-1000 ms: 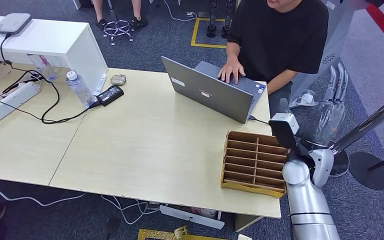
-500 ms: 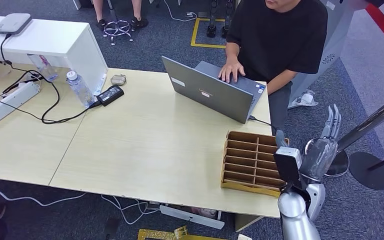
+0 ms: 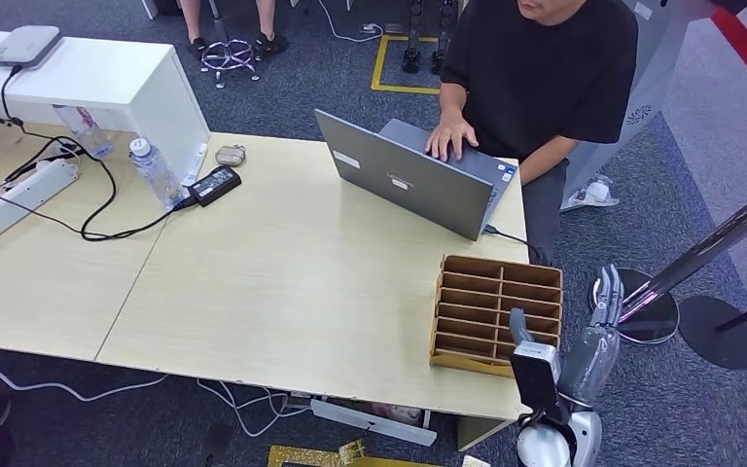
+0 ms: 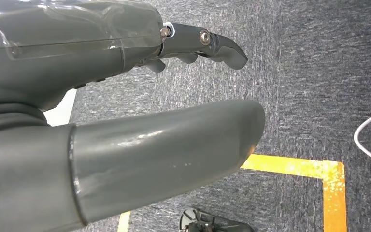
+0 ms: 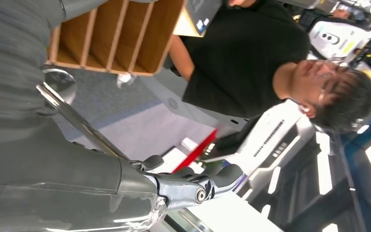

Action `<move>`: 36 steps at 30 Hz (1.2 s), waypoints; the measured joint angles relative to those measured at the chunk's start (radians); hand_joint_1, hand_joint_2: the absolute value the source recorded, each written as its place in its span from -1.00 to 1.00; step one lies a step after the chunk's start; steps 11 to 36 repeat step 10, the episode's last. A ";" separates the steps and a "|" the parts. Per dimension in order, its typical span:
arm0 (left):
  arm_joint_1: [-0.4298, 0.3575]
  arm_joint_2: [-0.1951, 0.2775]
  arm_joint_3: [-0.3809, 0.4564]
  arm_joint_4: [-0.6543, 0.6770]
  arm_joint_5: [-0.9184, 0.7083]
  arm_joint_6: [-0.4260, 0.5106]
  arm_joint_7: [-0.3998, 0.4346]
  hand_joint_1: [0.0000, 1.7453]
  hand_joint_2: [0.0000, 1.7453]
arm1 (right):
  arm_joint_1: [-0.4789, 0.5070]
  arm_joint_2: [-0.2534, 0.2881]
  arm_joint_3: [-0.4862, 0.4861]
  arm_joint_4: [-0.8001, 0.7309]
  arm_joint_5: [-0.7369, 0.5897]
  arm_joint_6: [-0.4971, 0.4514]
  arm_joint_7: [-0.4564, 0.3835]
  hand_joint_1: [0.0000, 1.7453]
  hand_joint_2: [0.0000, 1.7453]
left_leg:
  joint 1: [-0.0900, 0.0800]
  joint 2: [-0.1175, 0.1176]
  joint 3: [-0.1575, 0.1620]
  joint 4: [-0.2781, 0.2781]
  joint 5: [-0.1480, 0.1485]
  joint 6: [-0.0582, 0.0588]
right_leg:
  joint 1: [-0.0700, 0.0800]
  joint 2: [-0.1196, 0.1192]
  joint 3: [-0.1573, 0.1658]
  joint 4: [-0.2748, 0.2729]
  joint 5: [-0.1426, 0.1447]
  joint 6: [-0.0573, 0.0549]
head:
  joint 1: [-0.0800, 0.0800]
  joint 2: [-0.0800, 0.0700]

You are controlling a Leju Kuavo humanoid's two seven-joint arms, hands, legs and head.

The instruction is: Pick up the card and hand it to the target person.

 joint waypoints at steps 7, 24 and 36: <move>0.000 0.000 0.001 0.000 0.004 0.000 -0.007 -1.00 -1.00 | 0.026 0.021 -0.018 0.031 -0.037 0.000 -0.019 -1.00 1.00 | 0.000 0.000 0.000 0.000 0.000 0.000 | 0.000 0.000 0.000 0.000 0.000 0.000 | 0.000 0.000; 0.000 0.000 0.001 0.000 0.006 -0.001 -0.009 -1.00 -1.00 | 0.032 0.026 -0.023 0.046 -0.046 0.000 -0.021 -1.00 1.00 | 0.000 0.000 0.000 0.000 0.000 0.000 | 0.000 0.000 0.000 0.000 0.000 0.000 | 0.000 0.000; 0.000 0.000 0.001 0.000 0.006 -0.001 -0.009 -1.00 -1.00 | 0.032 0.026 -0.023 0.046 -0.046 0.000 -0.021 -1.00 1.00 | 0.000 0.000 0.000 0.000 0.000 0.000 | 0.000 0.000 0.000 0.000 0.000 0.000 | 0.000 0.000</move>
